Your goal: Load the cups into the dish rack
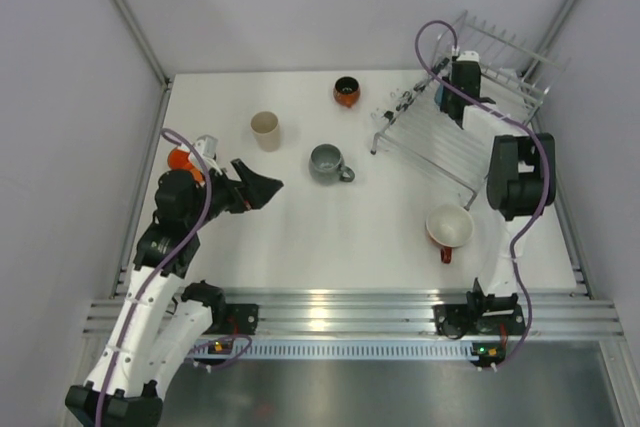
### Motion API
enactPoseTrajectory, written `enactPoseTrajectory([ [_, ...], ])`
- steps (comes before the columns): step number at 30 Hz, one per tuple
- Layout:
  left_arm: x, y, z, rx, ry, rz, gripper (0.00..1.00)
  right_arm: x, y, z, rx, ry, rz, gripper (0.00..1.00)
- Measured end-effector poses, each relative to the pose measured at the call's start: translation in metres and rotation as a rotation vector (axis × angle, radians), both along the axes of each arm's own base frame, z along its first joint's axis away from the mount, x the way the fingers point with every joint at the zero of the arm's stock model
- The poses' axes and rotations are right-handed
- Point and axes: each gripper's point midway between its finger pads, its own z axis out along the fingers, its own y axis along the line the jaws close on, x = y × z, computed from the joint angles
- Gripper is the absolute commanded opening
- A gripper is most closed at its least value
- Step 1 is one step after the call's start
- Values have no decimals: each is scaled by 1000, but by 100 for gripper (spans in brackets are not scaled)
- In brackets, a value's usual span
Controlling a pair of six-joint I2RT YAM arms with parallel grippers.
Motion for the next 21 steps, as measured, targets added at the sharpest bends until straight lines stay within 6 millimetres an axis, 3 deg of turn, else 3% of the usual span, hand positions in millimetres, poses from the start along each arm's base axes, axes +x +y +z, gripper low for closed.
enactPoseTrajectory([
  [10, 10, 5, -11, 24, 33, 41, 98, 15, 1, 6, 4, -25, 1, 0],
  [21, 20, 11, -20, 49, 67, 89, 98, 1, 2, 18, 14, -40, 10, 0],
])
